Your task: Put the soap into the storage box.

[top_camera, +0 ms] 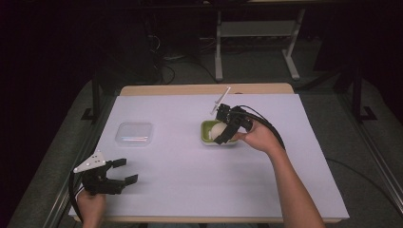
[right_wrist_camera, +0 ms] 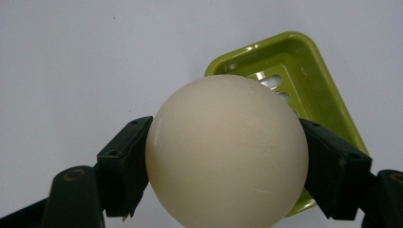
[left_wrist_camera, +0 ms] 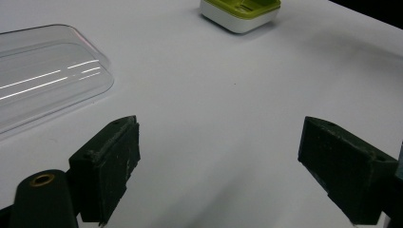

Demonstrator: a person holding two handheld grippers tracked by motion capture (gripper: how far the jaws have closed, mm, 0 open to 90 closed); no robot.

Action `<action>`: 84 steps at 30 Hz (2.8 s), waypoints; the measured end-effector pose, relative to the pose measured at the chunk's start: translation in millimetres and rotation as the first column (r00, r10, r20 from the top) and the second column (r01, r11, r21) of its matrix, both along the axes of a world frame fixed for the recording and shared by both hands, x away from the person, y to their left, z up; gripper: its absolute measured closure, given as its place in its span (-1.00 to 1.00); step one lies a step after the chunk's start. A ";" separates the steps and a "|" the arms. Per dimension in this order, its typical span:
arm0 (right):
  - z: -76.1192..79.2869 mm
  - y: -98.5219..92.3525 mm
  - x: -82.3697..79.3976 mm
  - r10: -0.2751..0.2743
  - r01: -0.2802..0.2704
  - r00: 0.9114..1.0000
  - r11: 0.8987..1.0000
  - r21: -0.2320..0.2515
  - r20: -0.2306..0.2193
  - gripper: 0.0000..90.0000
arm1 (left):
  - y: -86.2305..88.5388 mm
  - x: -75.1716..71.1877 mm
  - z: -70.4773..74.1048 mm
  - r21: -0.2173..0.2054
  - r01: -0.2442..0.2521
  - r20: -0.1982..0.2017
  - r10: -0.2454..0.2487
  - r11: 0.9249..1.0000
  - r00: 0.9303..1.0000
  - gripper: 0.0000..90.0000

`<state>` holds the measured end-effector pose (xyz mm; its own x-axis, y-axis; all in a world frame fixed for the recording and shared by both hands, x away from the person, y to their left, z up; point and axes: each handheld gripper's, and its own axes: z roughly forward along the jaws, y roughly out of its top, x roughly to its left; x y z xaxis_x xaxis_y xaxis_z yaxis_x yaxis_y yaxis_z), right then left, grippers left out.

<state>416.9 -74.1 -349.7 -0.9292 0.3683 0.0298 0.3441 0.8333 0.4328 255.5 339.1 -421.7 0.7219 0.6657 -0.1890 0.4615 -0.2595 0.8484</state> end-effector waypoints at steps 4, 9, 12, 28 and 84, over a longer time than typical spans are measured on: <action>2.4 1.8 5.6 -0.002 0.002 1.000 1.000 -0.006 -0.001 -0.47 | 0.4 0.2 -0.3 -0.003 -0.002 -0.002 0.002 1.000 1.000 -0.71; 5.3 4.6 11.9 -0.009 0.009 1.000 1.000 0.005 0.001 -0.47 | 0.4 0.1 -0.3 -0.003 -0.002 -0.002 0.002 1.000 1.000 -0.71; 2.6 4.9 14.9 -0.015 0.015 1.000 1.000 0.011 -0.009 -0.47 | 0.5 0.1 -0.3 -0.004 -0.001 -0.002 0.001 1.000 1.000 -0.71; -15.1 9.8 30.4 -0.082 0.081 0.996 0.996 -0.022 -0.028 -0.47 | 0.7 0.0 -0.1 -0.001 0.001 -0.001 -0.001 1.000 1.000 -0.71; -34.7 14.4 48.6 -0.159 0.157 0.986 0.987 -0.044 -0.047 -0.47 | -0.2 -0.2 -0.4 -0.011 0.005 -0.005 -0.005 1.000 1.000 -0.71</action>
<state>465.5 -59.7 -384.4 -0.8568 0.5124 0.0571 0.4934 0.7828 0.3791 255.3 338.9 -422.2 0.7243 0.6599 -0.1998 0.4643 -0.2525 0.8489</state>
